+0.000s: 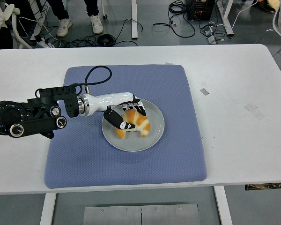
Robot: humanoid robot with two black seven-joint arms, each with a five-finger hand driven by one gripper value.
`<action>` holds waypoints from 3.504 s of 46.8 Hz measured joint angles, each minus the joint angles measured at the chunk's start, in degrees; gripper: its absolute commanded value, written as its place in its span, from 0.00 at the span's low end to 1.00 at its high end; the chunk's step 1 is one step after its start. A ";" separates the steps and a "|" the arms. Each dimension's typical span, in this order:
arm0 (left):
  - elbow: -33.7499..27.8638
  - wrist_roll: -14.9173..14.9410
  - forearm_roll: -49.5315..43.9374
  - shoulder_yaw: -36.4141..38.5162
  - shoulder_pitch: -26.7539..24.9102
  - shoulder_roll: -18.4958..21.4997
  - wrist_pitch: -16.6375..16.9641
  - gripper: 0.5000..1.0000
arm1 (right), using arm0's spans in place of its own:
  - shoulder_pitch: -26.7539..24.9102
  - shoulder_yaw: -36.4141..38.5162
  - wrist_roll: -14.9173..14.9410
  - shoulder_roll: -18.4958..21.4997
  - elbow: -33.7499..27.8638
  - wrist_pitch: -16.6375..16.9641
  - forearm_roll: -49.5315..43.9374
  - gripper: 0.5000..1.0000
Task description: Place the bread on the table
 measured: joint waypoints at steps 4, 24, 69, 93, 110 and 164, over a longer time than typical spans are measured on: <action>-0.04 0.00 -0.22 -0.05 -1.14 0.53 -0.12 0.00 | 0.00 -0.01 0.00 0.00 0.00 0.00 0.00 1.00; 0.21 -0.11 -0.84 -0.73 -3.50 4.25 -0.66 0.00 | -0.01 0.02 0.01 0.00 0.00 0.00 0.00 1.00; 11.30 -5.19 -1.09 -1.32 0.80 11.08 -0.75 0.00 | 0.01 0.00 0.00 0.00 0.00 0.00 0.00 1.00; 17.31 -5.67 -2.14 -1.51 2.79 7.47 -0.64 0.00 | 0.00 0.00 0.00 0.00 0.00 0.00 0.00 1.00; 19.01 -5.71 -2.19 -1.68 3.97 5.69 -0.48 0.00 | 0.00 0.02 0.00 0.00 0.00 0.00 0.00 1.00; 21.15 -4.70 -3.14 -2.31 5.03 2.06 -0.13 0.63 | 0.00 0.00 0.00 0.00 0.00 0.00 0.00 1.00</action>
